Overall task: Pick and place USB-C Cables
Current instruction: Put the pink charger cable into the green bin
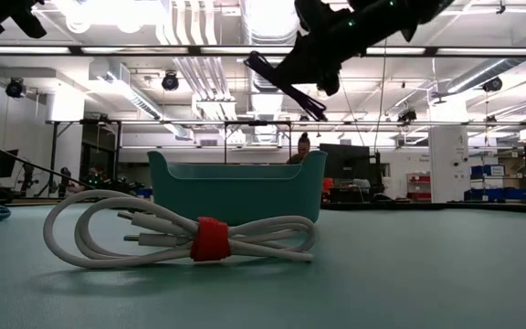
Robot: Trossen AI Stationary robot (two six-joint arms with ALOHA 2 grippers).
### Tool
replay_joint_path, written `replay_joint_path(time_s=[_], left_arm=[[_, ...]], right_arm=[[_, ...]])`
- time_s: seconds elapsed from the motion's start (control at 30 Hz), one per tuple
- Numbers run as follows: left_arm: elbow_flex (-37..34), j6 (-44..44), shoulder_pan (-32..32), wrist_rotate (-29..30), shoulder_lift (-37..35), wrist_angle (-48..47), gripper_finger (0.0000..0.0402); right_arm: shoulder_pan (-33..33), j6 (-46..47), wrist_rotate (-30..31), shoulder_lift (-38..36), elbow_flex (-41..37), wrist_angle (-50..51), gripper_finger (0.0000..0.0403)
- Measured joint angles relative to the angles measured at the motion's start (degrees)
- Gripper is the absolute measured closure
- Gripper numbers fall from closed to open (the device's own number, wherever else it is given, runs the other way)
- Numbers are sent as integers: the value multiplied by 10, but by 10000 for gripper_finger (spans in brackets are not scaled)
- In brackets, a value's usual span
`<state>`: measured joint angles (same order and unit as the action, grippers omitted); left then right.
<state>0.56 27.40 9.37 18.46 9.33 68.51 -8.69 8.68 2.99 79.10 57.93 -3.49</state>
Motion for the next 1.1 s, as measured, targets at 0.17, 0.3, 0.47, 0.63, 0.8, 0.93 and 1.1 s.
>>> replay_joint_path(time_s=[0.17, 0.3, 0.47, 0.63, 0.8, 0.93, 1.1], left_arm=[[0, 0, 0, 0, 0, 0, 401], [0, 0, 0, 0, 0, 0, 401], [0, 0, 0, 0, 0, 0, 401], [0, 0, 0, 0, 0, 0, 401], [0, 0, 0, 0, 0, 0, 401], [0, 0, 0, 0, 0, 0, 401], [0, 0, 0, 0, 0, 0, 401]], right_arm=[[10, 1, 0, 23, 46, 49, 370], [21, -13, 0, 61, 90, 78, 370], [23, -12, 0, 113, 161, 156, 370], [25, -18, 0, 163, 231, 255, 370], [31, -23, -2, 193, 278, 313, 370], [33, -12, -2, 197, 284, 321, 370], [35, 5, -1, 200, 285, 329, 370]])
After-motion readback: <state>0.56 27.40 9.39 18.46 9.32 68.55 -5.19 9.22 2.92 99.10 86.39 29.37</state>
